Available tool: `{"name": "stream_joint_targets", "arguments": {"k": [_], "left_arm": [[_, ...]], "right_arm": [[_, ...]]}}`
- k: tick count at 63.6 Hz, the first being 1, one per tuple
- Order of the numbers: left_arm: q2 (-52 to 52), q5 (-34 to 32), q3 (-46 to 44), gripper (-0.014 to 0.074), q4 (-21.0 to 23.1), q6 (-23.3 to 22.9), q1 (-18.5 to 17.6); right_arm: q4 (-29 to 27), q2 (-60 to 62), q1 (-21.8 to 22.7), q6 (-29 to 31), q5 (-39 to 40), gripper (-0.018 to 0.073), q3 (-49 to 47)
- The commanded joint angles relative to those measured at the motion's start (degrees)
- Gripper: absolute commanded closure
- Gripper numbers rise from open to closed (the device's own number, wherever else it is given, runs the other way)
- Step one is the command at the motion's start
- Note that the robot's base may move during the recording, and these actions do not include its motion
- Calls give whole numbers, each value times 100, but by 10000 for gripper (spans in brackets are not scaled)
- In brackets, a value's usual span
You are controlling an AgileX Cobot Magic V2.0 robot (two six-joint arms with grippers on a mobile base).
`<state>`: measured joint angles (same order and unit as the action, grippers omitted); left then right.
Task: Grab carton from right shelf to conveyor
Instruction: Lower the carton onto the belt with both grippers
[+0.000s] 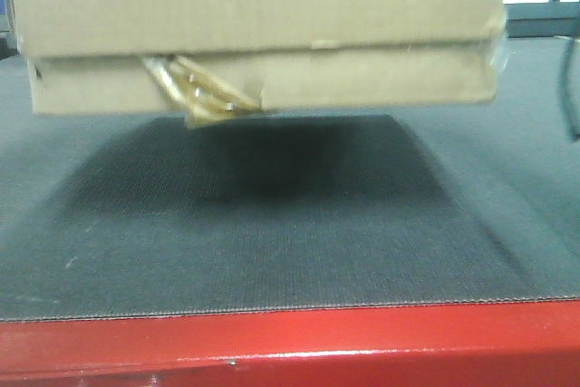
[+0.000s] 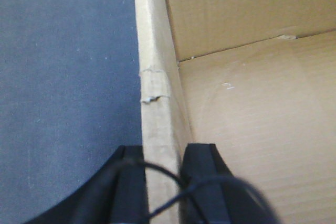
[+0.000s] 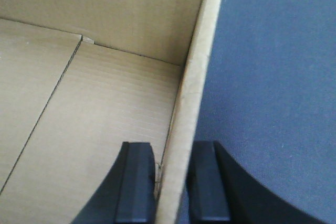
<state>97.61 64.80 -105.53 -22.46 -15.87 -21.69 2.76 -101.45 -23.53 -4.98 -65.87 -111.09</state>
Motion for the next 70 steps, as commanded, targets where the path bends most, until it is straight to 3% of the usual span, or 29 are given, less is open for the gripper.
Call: {"name": "stream_joint_targets", "arguments": {"k": [1, 5, 9, 11, 16, 18, 41, 46, 50, 59, 64, 70], "left_arm": [[53, -133, -26, 424, -17, 70, -21], [78, -133, -26, 293, -17, 61, -21], [78, -146, -26, 180, -17, 61, -21], [78, -155, -26, 114, -17, 61, -21], [78, -155, -26, 3, 39, 61, -21], [78, -139, -26, -12, 64, 61, -21], [-435, 164, -26, 11, 241, 156, -21], [-731, 314, -12, 83, 157, 240, -21], [-968, 341, 91, 177, 43, 240, -14], [-1718, -47, 748, 473, 39, 240, 237], [-2144, -374, 1354, 639, 128, 218, 479], [-2666, -831, 2110, 591, 333, 215, 813]], "right_arm": [[53, -23, 20, 37, 127, 624, -68], [53, -23, 20, 88, 101, 596, -68], [53, -23, 20, 101, 101, 468, -68], [53, -23, 20, 101, 101, 381, -68], [53, -23, 20, 101, 88, 43, -68], [53, -23, 20, 101, 75, -18, -68], [53, 381, 20, 101, -132, 8, -68], [53, 602, 20, 101, -225, 91, -68], [70, 781, 43, 101, -266, 223, -68], [336, 1122, 43, 101, -339, 524, -4], [635, 1347, 43, 101, -339, 608, 204], [951, 1712, 43, 44, -193, 614, 716]]}}
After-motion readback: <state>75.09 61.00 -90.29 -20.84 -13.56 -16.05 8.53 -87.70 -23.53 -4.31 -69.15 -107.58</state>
